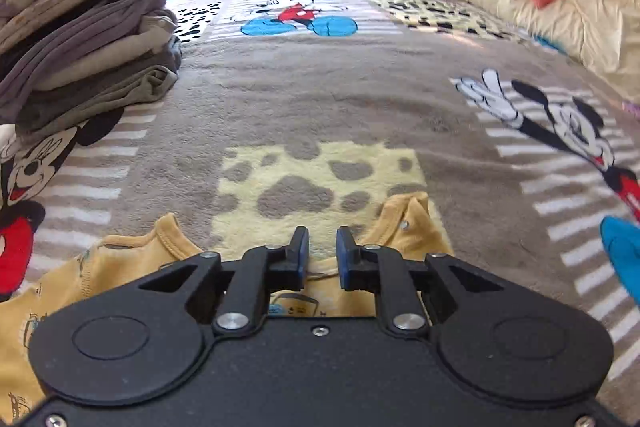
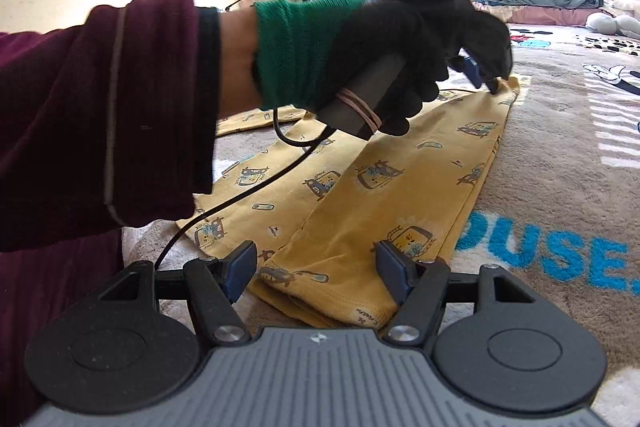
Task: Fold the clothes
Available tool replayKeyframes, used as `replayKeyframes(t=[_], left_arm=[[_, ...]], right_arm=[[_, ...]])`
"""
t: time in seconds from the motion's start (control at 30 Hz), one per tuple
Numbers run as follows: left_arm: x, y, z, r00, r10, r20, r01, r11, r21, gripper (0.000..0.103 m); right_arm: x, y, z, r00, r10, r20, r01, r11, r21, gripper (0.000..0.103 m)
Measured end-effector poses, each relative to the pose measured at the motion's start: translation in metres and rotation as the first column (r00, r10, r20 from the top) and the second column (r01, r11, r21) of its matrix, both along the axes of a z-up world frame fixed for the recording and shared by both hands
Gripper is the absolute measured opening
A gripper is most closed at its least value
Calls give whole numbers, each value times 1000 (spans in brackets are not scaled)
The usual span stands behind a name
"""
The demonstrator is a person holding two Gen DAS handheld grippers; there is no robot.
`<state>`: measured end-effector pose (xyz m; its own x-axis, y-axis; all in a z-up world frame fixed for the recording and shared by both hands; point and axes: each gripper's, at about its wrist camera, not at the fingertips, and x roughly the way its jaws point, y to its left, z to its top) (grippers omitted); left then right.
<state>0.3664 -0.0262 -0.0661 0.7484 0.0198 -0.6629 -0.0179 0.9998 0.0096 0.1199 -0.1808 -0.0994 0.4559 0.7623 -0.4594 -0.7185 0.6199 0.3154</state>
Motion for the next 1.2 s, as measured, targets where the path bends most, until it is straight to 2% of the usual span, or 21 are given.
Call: replayKeyframes(t=[0.13, 0.2, 0.27, 0.33, 0.43, 0.63, 0.7, 0.83, 0.87, 0.97, 1.07, 1.13, 1.2], left_arm=[[-29, -15, 18, 993, -101, 61, 101, 995, 10, 14], [-35, -30, 19, 980, -186, 66, 185, 983, 16, 14], [-28, -42, 12, 974, -224, 42, 222, 974, 47, 14], [-8, -41, -2, 984, -181, -3, 180, 981, 68, 12], [13, -21, -14, 990, -137, -26, 136, 990, -20, 13], [20, -23, -13, 991, -130, -41, 132, 991, 37, 13], [16, -23, -9, 993, -109, -33, 111, 991, 77, 12], [-8, -19, 5, 995, -94, 31, 90, 991, 95, 12], [-18, -21, 10, 993, -106, 49, 100, 989, 113, 12], [-49, -32, 19, 981, -185, 62, 179, 979, 94, 12], [-65, -40, 12, 972, -236, 16, 233, 968, 93, 13], [-62, -35, -8, 981, -186, -48, 191, 969, 154, 12], [-65, -20, -7, 988, -155, -21, 157, 983, 90, 13]], right_arm=[[-2, -3, 3, 1000, 4, 10, -4, 1000, 8, 66], [-2, -3, 4, 1000, 0, 18, -1, 1000, 8, 66], [-2, -6, 7, 999, -15, 29, 15, 1000, 12, 66], [0, -8, 7, 999, -31, 31, 30, 999, 25, 67], [4, -8, 3, 999, -33, 5, 33, 999, 22, 67], [5, -4, 0, 1000, -2, -7, 2, 1000, 21, 73], [5, -4, 1, 1000, 1, 1, -1, 1000, 25, 74], [8, 0, 1, 1000, 4, 4, -4, 1000, 19, 74], [8, 1, 0, 1000, 4, 7, -4, 1000, 17, 74], [7, 2, 1, 1000, 4, 17, -5, 1000, 19, 74], [4, 4, 2, 1000, 7, 23, -7, 1000, 14, 74], [2, 5, 3, 999, 10, 31, -10, 1000, 11, 74], [-1, 6, 3, 999, 15, 36, -15, 1000, 12, 74]])
